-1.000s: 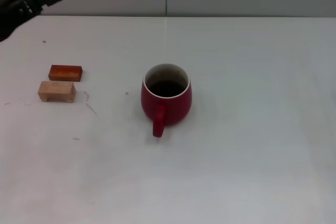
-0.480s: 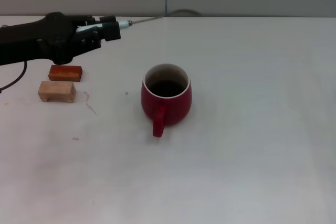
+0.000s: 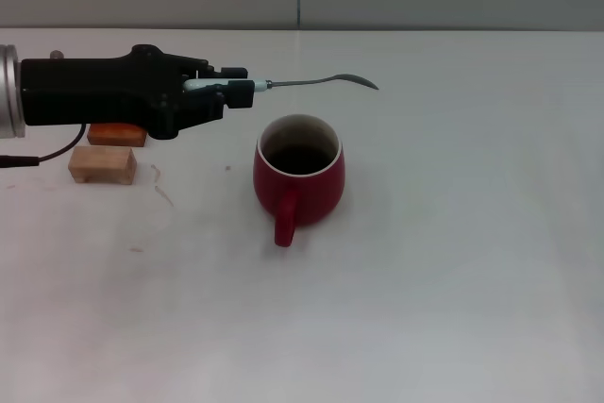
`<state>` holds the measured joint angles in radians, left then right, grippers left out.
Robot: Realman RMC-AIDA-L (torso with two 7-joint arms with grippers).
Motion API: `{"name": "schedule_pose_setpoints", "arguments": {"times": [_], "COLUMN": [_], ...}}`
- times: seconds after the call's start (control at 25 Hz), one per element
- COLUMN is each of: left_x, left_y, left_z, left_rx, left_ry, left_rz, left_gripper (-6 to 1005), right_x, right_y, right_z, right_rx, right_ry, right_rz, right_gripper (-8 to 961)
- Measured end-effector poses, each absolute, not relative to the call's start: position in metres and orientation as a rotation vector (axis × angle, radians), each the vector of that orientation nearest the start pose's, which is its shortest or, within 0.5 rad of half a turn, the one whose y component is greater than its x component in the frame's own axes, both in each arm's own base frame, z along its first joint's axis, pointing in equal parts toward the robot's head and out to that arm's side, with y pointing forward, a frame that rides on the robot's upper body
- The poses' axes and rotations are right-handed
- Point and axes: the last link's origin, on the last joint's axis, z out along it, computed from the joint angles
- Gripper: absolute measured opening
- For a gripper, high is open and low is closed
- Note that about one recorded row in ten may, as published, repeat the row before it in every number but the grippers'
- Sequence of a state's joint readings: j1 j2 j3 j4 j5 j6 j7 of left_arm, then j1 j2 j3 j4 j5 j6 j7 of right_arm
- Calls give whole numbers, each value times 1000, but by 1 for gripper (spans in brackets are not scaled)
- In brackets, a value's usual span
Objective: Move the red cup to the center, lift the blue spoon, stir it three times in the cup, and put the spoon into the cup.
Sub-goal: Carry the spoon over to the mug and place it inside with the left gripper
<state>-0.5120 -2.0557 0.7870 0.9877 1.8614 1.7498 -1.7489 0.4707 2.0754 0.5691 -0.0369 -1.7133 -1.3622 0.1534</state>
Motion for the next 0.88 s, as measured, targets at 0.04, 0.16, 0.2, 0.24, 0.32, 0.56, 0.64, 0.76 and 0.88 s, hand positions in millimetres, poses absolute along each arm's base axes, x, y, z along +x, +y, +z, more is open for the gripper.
{"name": "schedule_pose_setpoints", "arguments": {"times": [0.04,0.16,0.2,0.24,0.32,0.56,0.64,0.76,0.88], "left_x": [-207,-202,-199,-199,-197,-192,-190,-188,-185], "left_y": [335,338,339,339,341,347,349,350,350], "left_z": [54,48,46,46,45,50,52,56,62], "left_rx": [-2819,-2846,-2861,-2861,-2867,-2859,-2857,-2849,-2845], "left_ry": [-629,-584,-553,-553,-526,-459,-432,-390,-343], "left_rz": [-787,-710,-657,-657,-613,-500,-458,-404,-358], "left_gripper": [167,167,167,167,167,166,166,166,166], "right_x": [360,360,360,360,360,361,361,362,362], "right_y": [322,321,321,321,321,321,321,320,320], "right_z": [58,59,59,59,59,60,60,60,60], "right_rx": [-1268,-1262,-1259,-1259,-1259,-1257,-1257,-1256,-1254], "right_ry": [435,436,438,438,437,439,439,440,441], "right_rz": [666,666,666,666,666,664,663,662,661], "right_gripper": [646,646,646,646,646,647,647,647,646]}}
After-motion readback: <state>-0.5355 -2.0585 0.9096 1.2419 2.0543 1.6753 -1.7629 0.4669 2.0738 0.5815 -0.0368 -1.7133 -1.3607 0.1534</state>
